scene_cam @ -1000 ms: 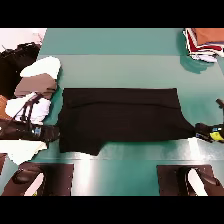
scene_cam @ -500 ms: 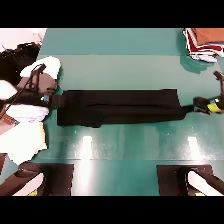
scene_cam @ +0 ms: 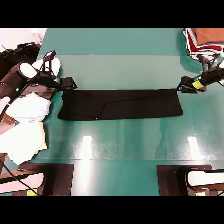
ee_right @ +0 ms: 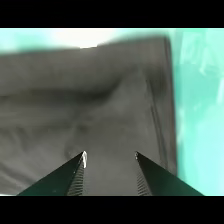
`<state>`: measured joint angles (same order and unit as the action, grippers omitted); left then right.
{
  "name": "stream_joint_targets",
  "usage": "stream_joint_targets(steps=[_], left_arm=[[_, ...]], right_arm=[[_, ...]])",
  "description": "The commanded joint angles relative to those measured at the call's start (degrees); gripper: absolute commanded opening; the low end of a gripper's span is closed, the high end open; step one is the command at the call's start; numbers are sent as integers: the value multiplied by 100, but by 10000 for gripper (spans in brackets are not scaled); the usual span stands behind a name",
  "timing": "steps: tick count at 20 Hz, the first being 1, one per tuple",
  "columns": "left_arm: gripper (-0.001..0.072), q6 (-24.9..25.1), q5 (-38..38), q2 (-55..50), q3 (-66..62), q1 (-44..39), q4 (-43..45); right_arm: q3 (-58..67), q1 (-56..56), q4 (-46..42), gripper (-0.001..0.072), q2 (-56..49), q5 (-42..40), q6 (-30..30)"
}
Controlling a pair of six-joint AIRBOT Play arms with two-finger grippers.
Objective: Fold the shirts.
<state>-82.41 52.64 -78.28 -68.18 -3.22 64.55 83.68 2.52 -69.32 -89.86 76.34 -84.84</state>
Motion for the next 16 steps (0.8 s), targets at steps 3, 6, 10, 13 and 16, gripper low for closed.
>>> stream_joint_targets(steps=[3,6,10,13,16], left_arm=[[189,101,719,-116,-496,-2,-55],[20,293,922,-118,-498,-2,-339],[20,286,942,-127,-496,-90,-885],[20,267,929,-162,-496,-531,-883],[20,-33,597,-260,-496,-946,-861]], right_arm=[[483,498,527,385,-352,656,586],[116,992,533,518,-356,949,719],[-835,1504,802,554,-365,514,1012],[-1239,1628,1600,514,-562,297,1252],[-1060,1390,1856,466,-935,389,1316]])
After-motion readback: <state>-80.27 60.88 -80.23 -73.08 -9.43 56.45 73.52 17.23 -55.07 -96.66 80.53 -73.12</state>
